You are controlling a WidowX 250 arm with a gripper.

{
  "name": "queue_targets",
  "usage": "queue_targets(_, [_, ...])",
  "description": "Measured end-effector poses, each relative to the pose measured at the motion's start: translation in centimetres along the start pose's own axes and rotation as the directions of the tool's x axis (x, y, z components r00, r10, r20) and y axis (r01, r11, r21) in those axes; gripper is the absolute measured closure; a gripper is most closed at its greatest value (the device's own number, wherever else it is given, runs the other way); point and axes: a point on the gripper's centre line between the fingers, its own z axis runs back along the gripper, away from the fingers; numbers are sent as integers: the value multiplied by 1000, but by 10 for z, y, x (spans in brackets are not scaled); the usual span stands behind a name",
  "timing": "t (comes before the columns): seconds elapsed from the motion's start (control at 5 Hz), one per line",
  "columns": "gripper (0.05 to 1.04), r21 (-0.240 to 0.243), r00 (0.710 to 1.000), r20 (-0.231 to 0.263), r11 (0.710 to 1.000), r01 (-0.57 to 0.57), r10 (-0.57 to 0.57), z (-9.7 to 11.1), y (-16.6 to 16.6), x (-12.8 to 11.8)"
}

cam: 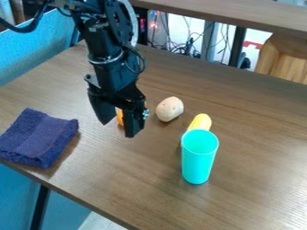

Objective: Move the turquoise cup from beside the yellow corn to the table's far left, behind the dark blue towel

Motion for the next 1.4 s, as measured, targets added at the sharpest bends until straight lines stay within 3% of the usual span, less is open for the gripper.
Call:
queue_targets(0.2, [83,-6,1000,-25,1000,-4,4,-6,-1,-4])
queue_targets(0.8, [83,-43,985,111,990,134,-129,11,-61,13])
queue_targets(1.0, [83,-52,977,130,982,180,-172,4,-83,27])
queue_targets(1.4, [83,-22,979,61,980,197,-195,-18,-97,52])
